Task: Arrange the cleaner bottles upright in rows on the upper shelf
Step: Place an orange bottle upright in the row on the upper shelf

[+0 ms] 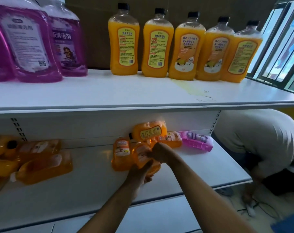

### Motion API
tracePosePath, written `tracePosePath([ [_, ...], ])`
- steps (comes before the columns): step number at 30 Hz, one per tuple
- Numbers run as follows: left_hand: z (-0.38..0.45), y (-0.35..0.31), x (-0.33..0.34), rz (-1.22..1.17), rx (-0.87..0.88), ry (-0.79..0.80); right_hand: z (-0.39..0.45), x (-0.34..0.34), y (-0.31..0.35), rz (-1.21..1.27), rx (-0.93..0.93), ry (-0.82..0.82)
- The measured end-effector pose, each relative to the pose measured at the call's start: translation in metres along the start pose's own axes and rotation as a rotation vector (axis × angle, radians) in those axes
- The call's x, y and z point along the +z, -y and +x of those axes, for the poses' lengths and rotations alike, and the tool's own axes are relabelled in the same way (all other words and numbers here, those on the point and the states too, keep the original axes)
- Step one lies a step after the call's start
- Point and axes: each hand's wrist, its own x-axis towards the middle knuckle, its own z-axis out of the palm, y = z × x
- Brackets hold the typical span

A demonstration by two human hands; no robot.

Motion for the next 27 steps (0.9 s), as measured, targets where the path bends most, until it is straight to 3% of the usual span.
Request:
tracePosePath([
  [4,-0.007,0.006,-0.011,-0.175,0.022,0.090,-0.026,0.009,-0.017,0.356,-0.204,0.056],
  [7,-0.015,0.010,-0.019,-0.197,0.036,0.176,-0.045,0.010,-0.028,0.688,-0.209,0.069],
  [10,-0.021,0.006,-0.029,-0.223,0.090,0.186,-0.049,0.014,-0.028,0.808,-0.250,0.022],
  [14,-0.033,-0.008,-0.039,-0.198,0.168,0.181,-0.061,0.012,-0.014,1.130,-0.365,0.087],
  [20,-0.060,-0.014,-0.063,0.175,0.374,0.093,-0.062,0.017,0.025,0.853,-0.598,-0.119],
  [27,-0.095,-0.026,-0.103,0.379,0.403,-0.090,-0.065,0.034,0.075,0.553,-0.713,-0.097],
])
